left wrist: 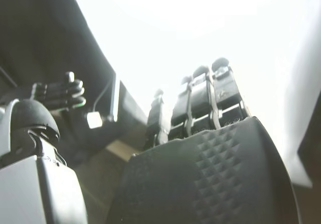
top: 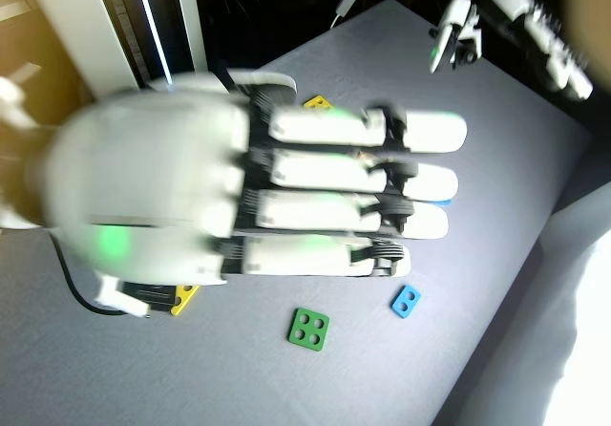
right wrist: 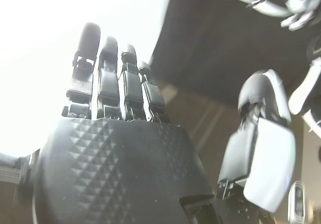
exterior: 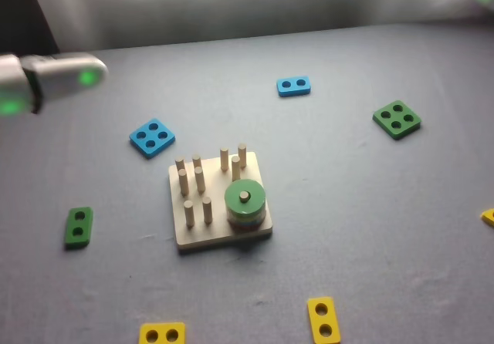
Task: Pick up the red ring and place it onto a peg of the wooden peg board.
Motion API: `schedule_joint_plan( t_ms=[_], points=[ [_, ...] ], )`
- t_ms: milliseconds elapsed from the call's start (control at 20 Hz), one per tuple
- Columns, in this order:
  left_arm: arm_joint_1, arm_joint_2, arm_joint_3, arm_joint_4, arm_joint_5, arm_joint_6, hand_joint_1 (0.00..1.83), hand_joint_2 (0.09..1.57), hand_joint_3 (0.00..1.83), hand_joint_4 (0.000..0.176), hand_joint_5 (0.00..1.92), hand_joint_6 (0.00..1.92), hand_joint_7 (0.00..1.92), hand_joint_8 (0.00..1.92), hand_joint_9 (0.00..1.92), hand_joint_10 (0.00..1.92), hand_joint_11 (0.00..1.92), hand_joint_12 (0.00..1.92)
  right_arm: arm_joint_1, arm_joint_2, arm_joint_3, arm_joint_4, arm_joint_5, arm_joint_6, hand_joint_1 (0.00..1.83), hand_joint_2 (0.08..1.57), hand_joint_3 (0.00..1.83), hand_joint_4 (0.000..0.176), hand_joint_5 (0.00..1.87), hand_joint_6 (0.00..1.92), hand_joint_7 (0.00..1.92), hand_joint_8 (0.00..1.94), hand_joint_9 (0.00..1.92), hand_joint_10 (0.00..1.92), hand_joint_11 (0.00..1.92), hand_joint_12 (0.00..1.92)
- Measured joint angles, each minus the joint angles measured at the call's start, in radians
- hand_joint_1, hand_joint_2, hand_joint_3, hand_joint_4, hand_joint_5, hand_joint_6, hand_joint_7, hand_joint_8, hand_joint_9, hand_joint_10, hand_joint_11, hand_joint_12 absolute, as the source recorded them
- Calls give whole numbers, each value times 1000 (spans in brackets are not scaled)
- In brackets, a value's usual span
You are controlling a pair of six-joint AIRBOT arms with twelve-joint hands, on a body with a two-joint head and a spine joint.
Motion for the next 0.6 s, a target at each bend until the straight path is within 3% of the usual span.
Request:
schedule_joint_plan(
  t_ms=[150, 200, 250, 300, 350, 400, 500, 550, 600],
  points=[
    [30, 56, -51, 0, -134, 7, 470, 990, 5, 156, 49, 4, 102, 9, 81, 14, 18, 20, -32, 31, -20, 34, 102, -2, 210, 1241, 173, 74, 0, 0, 59, 0, 0, 5, 0, 3],
    [35, 68, -63, 3, -162, 10, 448, 1180, 28, 99, 78, 5, 117, 1, 74, 4, 36, 59, -42, 40, -24, 44, 123, -3, 248, 1263, 158, 69, 0, 0, 11, 0, 0, 0, 0, 0],
    [41, 77, -71, 8, -186, 13, 437, 1097, 0, 104, 68, 1, 99, 0, 72, 1, 24, 64, -51, 47, -31, 62, 151, -4, 188, 1193, 61, 100, 0, 0, 9, 17, 22, 4, 0, 179],
    [49, 86, -79, 12, -211, 14, 434, 1078, 0, 106, 65, 0, 95, 0, 71, 1, 21, 66, -59, 56, -37, 70, 178, -3, 175, 1179, 40, 106, 0, 0, 11, 14, 28, 5, 0, 250],
    [50, 88, -79, 13, -225, 16, 458, 1087, 9, 71, 77, 2, 115, 2, 98, 5, 0, 138, -63, 61, -37, 71, 201, -4, 150, 1182, 34, 78, 0, 0, 64, 21, 86, 23, 0, 381],
    [52, 88, -79, 10, -235, 24, 514, 1154, 24, 9, 140, 17, 172, 10, 141, 12, 0, 197, -63, 63, -37, 72, 227, -6, 159, 1209, 39, 116, 0, 0, 15, 3, 23, 6, 0, 186],
    [52, 88, -79, 13, -240, 26, 354, 1173, 15, 0, 161, 11, 186, 4, 150, 6, 0, 294, -87, 77, -48, 87, 258, -7, 140, 1249, 41, 56, 0, 0, 28, 7, 17, 6, 0, 11],
    [56, 89, -84, 2, -249, 27, 300, 1144, 1, 0, 163, 7, 196, 3, 166, 7, 0, 380, -101, 89, -57, 97, 274, -8, 185, 1300, 27, 30, 100, 101, 101, 18, 85, 27, 0, 77],
    [77, 93, -86, -11, -273, 27, 288, 1138, 0, 0, 163, 5, 199, 3, 169, 7, 0, 398, -117, 100, -60, 115, 310, -12, 198, 1315, 9, 25, 80, 225, 124, 3, 104, 25, 0, 103]
  ],
)
